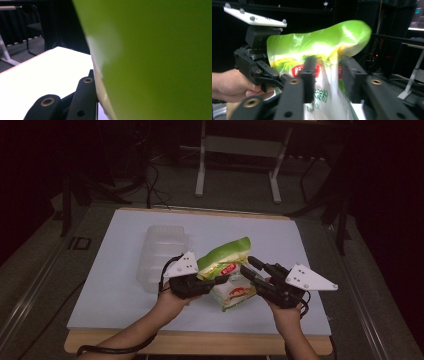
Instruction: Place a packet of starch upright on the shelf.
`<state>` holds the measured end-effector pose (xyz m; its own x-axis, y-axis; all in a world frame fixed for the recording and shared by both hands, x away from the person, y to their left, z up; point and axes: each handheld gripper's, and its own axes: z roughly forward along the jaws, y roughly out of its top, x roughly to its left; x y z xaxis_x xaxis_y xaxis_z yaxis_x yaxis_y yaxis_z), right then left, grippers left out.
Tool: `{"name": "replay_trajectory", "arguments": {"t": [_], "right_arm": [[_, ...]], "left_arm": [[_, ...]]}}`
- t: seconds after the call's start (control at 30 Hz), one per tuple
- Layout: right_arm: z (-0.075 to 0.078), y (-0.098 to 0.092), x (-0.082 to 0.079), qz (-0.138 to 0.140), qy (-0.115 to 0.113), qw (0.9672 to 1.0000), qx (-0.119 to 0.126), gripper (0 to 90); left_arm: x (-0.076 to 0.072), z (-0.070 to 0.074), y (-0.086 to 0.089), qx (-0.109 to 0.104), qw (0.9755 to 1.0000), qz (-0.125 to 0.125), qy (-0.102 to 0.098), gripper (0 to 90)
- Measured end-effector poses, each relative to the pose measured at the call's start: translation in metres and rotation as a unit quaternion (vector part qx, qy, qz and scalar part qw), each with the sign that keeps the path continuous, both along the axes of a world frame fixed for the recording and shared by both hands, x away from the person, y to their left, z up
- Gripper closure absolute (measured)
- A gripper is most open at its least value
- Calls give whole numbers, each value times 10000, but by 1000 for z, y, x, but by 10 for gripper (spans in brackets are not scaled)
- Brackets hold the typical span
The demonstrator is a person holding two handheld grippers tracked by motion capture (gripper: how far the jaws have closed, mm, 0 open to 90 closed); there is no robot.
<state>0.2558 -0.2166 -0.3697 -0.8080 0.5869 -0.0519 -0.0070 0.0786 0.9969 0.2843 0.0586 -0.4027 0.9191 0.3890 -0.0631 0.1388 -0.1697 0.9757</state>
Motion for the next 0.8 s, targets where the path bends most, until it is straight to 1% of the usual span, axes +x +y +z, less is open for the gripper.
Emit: {"name": "replay_trajectory", "arguments": {"t": [0.03,0.07,0.1,0.13,0.17,0.2,0.23,0.27,0.3,0.33,0.4,0.43,0.47,0.5,0.53,0.57,0.6,0.63,0.7,0.73,0.77,0.8], "right_arm": [[0,0,0,0,0,10000,0,585],[1,-3,0,-85,-36,10000,34,506],[1,-3,0,-85,-36,10000,34,506],[1,-7,1,-61,54,10000,38,451],[1,-7,1,-61,54,10000,38,451],[0,-11,4,-35,157,9999,20,397],[0,-11,4,-35,157,9999,20,397],[-2,-15,6,-42,261,9996,21,351],[-2,-15,6,-42,261,9996,21,351],[-4,-20,7,-15,317,9995,72,292],[-5,-21,7,-1,325,9994,94,276],[-7,-23,7,24,342,9993,140,235],[-7,-23,7,24,342,9993,140,235],[-12,-25,8,-107,326,9992,199,140],[-14,-26,9,-135,303,9992,201,139],[-15,-27,9,-110,333,9993,123,138],[-16,-28,10,-101,392,9991,100,138],[-17,-30,10,-83,421,9990,136,139],[-19,-34,12,-5,600,9979,248,140],[-19,-36,13,32,651,9975,278,140],[-20,-38,13,11,662,9974,291,141],[-21,-40,12,-27,667,9973,293,141]], "left_arm": [[2,1,2,2,10000,3,-9,730],[3,2,3,23,10000,16,-43,730],[4,4,5,47,10000,4,-72,730],[6,5,8,56,9999,-70,-97,730],[8,7,10,74,9998,-147,-84,730],[12,10,15,59,9997,-230,-81,730],[12,10,15,59,9997,-230,-81,730],[16,15,21,99,9992,-320,-230,730],[16,15,21,99,9992,-320,-230,730],[17,17,24,141,9989,-341,-297,730],[19,22,29,220,9982,-327,-450,730],[20,25,31,279,9978,-310,-516,730],[20,25,31,279,9978,-310,-516,730],[23,33,39,416,9965,-219,-692,730],[25,36,42,469,9960,-182,-741,730],[26,39,45,514,9952,-150,-814,730],[26,39,45,514,9952,-150,-814,730],[30,43,51,588,9944,-115,-867,730],[33,47,57,658,9933,-88,-947,729],[35,48,60,698,9927,-82,-976,730],[38,50,64,754,9920,-88,-1004,730],[38,50,64,754,9920,-88,-1004,730]]}}
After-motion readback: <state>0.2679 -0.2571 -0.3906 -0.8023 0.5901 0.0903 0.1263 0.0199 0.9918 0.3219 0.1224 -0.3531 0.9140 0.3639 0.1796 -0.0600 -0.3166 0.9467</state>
